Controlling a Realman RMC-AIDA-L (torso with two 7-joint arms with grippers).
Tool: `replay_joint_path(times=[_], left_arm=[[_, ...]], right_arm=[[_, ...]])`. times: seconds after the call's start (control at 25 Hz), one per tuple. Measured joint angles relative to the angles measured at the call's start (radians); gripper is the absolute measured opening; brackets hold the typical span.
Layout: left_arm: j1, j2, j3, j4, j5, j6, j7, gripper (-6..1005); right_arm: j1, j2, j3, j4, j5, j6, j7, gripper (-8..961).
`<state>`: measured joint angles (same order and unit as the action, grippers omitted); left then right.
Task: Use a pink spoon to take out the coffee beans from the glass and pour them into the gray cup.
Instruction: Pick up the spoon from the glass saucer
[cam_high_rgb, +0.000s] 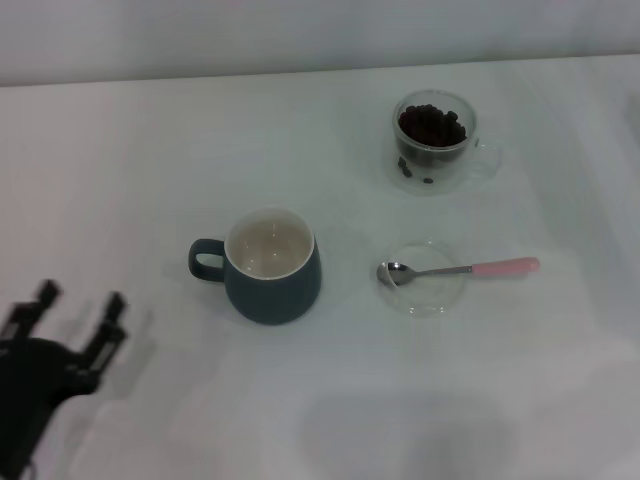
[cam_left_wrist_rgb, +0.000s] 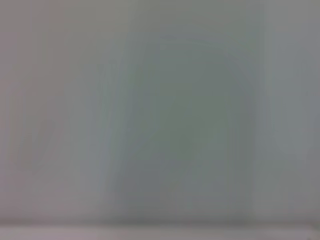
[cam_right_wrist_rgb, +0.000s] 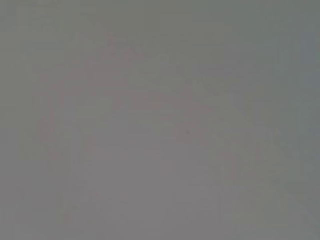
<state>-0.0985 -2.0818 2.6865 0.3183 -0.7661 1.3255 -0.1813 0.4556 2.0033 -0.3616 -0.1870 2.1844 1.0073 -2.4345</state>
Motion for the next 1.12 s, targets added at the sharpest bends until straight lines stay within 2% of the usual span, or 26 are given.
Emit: replay_joint_path(times=[0.08, 0.16, 0.24, 0.44, 0.56, 0.76, 1.12], left_arm=[[0.026, -0.001, -0.001, -0.023, -0.081, 0.096, 0.0, 773], [0.02, -0.001, -0.002, -0.041, -0.163, 0.117, 0.0, 773], [0.004, -0.001, -0.002, -0.055, -0.215, 0.119, -0.002, 773], [-0.056, -0.001, -0.002, -0.101, -0.322, 0.107, -0.007, 773], [-0.072, 0.0, -0.002, -0.11, -0.332, 0.106, -0.008, 773], [-0.126, -0.001, -0.004, -0.115, -0.342, 0.087, -0.01, 772], [-0.184, -0.001, -0.014, -0.116, -0.364, 0.057, -0.013, 772]], right_arm=[[-0.053, -0.001, -0.077, -0.039, 0.0, 0.007, 0.166, 842], [-0.108, -0.007, -0.146, -0.057, 0.0, 0.035, 0.312, 843], [-0.17, -0.012, -0.205, -0.057, 0.0, 0.096, 0.428, 843], [-0.297, -0.009, -0.336, -0.051, -0.056, 0.308, 0.612, 843], [-0.315, -0.005, -0.354, -0.04, -0.105, 0.345, 0.633, 843], [-0.34, -0.003, -0.367, 0.081, -0.175, 0.368, 0.627, 843], [-0.334, 0.003, -0.432, 0.196, -0.198, 0.431, 0.612, 844]])
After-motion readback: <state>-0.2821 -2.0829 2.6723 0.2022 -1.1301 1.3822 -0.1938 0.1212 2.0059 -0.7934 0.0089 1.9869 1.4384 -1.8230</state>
